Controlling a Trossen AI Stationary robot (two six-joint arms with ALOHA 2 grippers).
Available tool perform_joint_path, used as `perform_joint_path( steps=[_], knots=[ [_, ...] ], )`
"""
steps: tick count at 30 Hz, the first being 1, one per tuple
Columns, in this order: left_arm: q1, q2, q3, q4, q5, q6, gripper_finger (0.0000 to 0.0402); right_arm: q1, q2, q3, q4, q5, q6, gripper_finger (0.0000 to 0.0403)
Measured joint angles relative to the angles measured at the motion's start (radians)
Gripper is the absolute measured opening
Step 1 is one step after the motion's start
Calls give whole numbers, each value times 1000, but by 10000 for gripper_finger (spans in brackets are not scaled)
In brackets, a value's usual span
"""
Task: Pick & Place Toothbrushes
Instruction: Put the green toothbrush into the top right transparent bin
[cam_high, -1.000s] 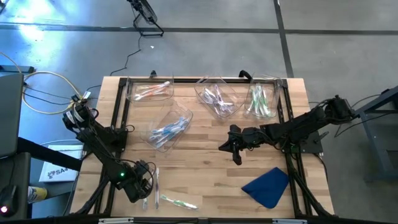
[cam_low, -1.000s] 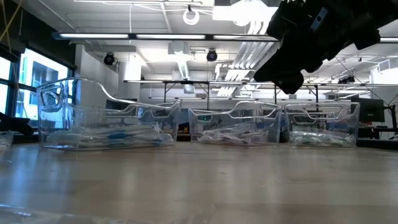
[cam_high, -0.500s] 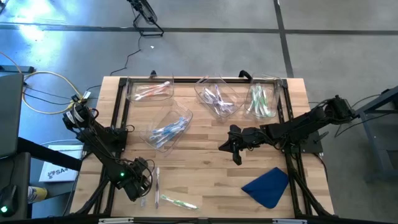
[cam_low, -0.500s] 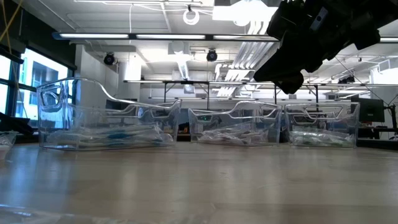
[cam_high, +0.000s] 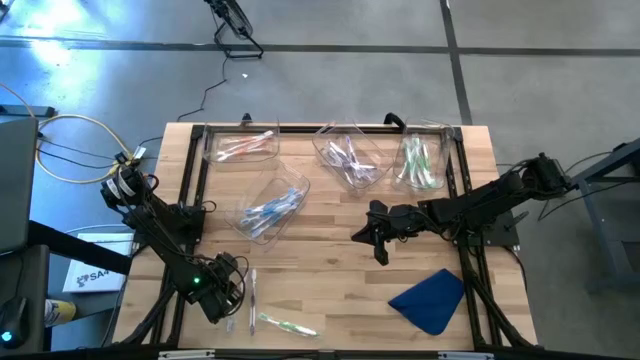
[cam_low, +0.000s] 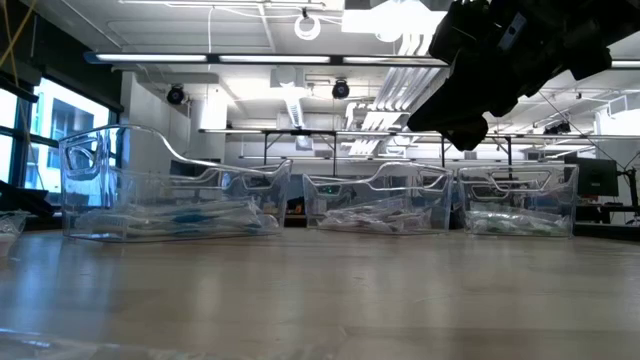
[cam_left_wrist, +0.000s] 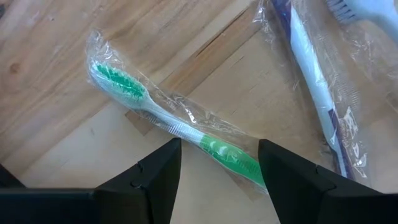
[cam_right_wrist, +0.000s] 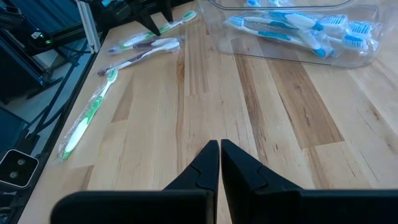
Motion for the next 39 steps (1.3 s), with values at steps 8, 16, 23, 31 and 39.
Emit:
perform_joint_path(
  steps=[8,16,23,31,39],
  knots=[
    [0,0,0,-13,-2,0,148,0,0,0,0,0,0,9],
    [0,0,0,-17,-37,3,79,0,0,0,0,-6,0,9],
    [0,-1,0,-7,-39,26,24,0,0,0,0,-7,0,9],
    [0,-2,1,4,-41,26,4,0,0,0,0,-8,0,9],
    [0,-2,1,37,-45,46,0,0,0,0,0,-8,-1,9]
  ],
)
